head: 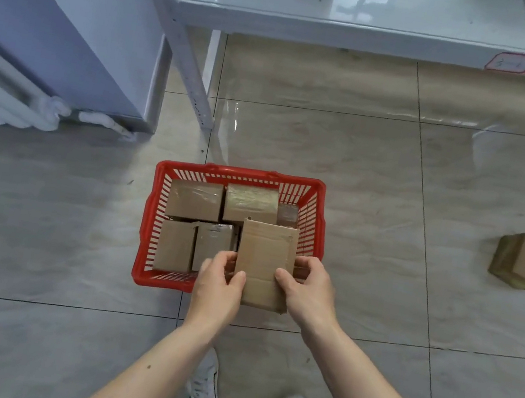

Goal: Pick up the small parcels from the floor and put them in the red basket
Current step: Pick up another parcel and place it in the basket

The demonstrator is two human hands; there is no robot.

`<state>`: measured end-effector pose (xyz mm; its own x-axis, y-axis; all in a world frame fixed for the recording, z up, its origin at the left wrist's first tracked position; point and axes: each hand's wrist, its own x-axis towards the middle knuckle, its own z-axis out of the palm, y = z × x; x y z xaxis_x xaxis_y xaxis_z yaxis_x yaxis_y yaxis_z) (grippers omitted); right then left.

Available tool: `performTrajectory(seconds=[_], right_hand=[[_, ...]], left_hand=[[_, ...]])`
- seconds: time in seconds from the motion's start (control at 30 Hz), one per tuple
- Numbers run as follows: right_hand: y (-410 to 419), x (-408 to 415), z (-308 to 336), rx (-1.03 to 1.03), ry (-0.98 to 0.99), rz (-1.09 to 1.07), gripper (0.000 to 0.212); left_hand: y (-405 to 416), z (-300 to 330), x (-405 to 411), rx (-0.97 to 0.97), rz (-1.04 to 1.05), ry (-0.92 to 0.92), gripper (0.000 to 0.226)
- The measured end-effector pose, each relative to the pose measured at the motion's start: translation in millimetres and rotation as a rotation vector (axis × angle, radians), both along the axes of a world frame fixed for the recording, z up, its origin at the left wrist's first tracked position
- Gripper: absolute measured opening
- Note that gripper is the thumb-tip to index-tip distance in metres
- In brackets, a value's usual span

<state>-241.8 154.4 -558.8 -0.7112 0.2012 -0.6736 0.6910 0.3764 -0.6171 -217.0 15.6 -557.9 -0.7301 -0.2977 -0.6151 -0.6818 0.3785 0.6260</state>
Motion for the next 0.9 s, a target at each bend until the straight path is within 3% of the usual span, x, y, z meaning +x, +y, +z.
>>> performTrajectory(seconds=[0.3, 0.77, 0.9], right_hand=[[-23.1, -24.6, -89.8, 0.037, -0.034, 0.050, 0.031], [-42.1, -40.9, -238.2, 0.113, -0.123, 0.091, 0.038], [-47.2, -40.4, -259.1, 0.127, -0.156, 0.087, 0.040]], left_hand=[[-22.7, -90.1, -17.6, 0.102, 0.073, -0.086, 0.029], [-37.6, -231.6, -34.7, -0.004, -0.062, -0.207, 0.045], [-39.4, -248.3, -30.5, -0.010, -0.002, -0.152, 0.032]])
